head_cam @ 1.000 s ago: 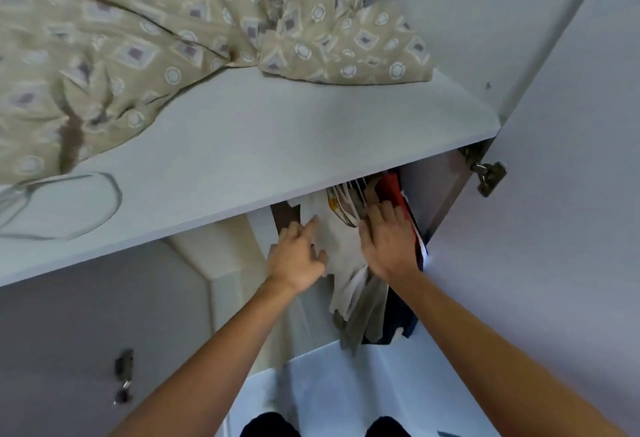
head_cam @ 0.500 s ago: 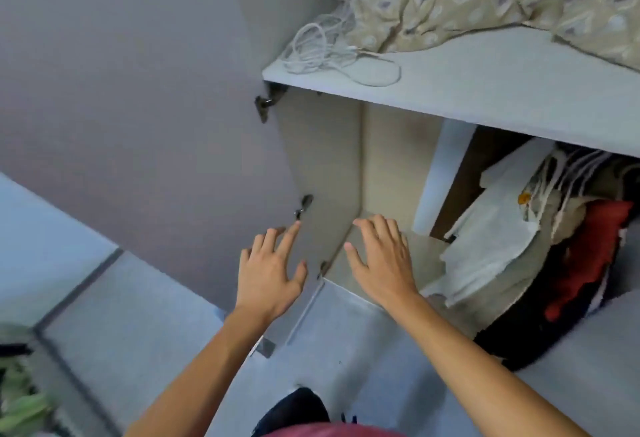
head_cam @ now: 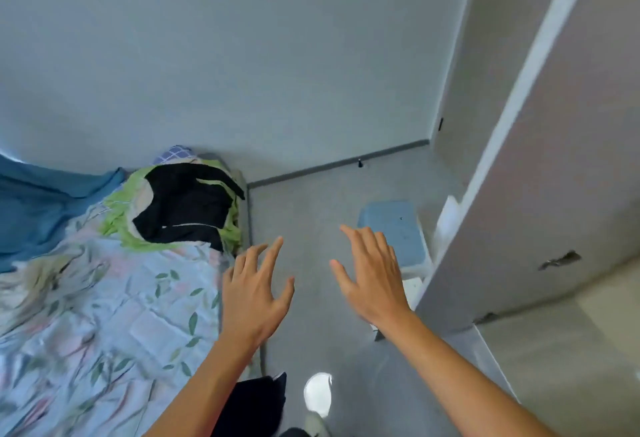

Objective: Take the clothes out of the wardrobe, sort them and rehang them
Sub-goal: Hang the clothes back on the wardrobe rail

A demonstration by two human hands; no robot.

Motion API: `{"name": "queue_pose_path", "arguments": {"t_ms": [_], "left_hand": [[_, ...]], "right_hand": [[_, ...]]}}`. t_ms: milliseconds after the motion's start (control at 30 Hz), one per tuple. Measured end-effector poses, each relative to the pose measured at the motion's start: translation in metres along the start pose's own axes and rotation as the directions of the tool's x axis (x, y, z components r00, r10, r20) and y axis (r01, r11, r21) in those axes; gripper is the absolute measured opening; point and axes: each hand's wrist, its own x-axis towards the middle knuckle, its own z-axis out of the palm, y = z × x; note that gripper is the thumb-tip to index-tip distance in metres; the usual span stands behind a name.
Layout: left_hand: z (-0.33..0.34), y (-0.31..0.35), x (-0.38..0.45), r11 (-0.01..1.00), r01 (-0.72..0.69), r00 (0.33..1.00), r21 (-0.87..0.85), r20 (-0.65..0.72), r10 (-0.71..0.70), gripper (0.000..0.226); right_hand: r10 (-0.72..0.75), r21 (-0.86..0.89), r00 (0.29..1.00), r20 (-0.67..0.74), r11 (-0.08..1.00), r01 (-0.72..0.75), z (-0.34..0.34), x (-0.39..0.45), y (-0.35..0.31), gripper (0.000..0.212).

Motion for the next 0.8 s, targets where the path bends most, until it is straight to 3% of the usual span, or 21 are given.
{"name": "queue_pose_path", "arguments": {"t_ms": [200, 467, 633, 800], "left_hand": [[-0.03, -0.133, 0.014, 0.97, 0.24, 0.968, -0.027, -0.069, -0.242, 0.067], [-0.011, -0.223, 0.067, 0.878, 0.472, 0.873, -0.078, -0.1, -0.478, 0.065], [0.015, -0.281, 0.151, 0.844, 0.535, 0.839, -0.029, -0.096, -0.535, 0.065], [0.021, -0.331, 0.253, 0.759, 0.651, 0.754, 0.005, -0.117, -0.646, 0.067]], "right_hand": [[-0.097, 0.073, 0.986, 0.139, 0.994, 0.087, 0.089, 0.085, -0.086, 0.06], [-0.247, 0.06, 0.929, 0.277, 0.969, 0.24, 0.176, 0.205, -0.13, 0.057], [-0.326, 0.108, 0.893, 0.311, 0.945, 0.307, 0.239, 0.314, -0.134, 0.054], [-0.421, 0.163, 0.833, 0.358, 0.907, 0.388, 0.283, 0.44, -0.145, 0.054]]}}
